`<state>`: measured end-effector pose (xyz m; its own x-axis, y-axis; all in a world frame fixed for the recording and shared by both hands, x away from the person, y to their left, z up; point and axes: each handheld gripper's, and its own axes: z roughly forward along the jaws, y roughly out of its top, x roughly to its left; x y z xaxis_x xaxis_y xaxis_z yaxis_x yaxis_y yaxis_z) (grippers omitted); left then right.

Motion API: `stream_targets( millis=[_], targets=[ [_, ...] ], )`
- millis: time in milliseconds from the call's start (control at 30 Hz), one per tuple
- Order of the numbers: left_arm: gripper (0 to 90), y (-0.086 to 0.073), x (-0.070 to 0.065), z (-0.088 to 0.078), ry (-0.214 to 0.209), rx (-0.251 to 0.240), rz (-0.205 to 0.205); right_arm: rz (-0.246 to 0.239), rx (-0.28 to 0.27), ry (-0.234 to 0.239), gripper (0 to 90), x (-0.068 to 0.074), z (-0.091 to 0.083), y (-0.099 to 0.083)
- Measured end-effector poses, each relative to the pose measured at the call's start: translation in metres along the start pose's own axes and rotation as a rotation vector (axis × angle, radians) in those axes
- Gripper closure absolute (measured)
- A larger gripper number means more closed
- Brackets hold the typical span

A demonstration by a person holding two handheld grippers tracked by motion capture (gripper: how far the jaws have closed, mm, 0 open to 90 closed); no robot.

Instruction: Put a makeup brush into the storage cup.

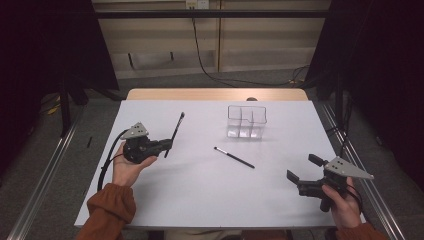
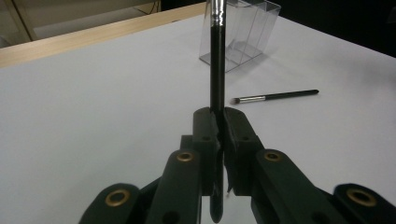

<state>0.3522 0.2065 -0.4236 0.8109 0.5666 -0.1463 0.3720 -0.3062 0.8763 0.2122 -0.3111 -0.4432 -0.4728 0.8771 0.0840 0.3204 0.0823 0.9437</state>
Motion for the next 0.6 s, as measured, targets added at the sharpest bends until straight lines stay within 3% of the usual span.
stream_targets(
  millis=[600],
  targets=[
    [84.3, -0.003, -0.027, -0.008, -0.04, -0.027, 0.025, -0.007, -0.015, 0.011, 0.2, 0.002, 0.001, 0.001]
  ],
)
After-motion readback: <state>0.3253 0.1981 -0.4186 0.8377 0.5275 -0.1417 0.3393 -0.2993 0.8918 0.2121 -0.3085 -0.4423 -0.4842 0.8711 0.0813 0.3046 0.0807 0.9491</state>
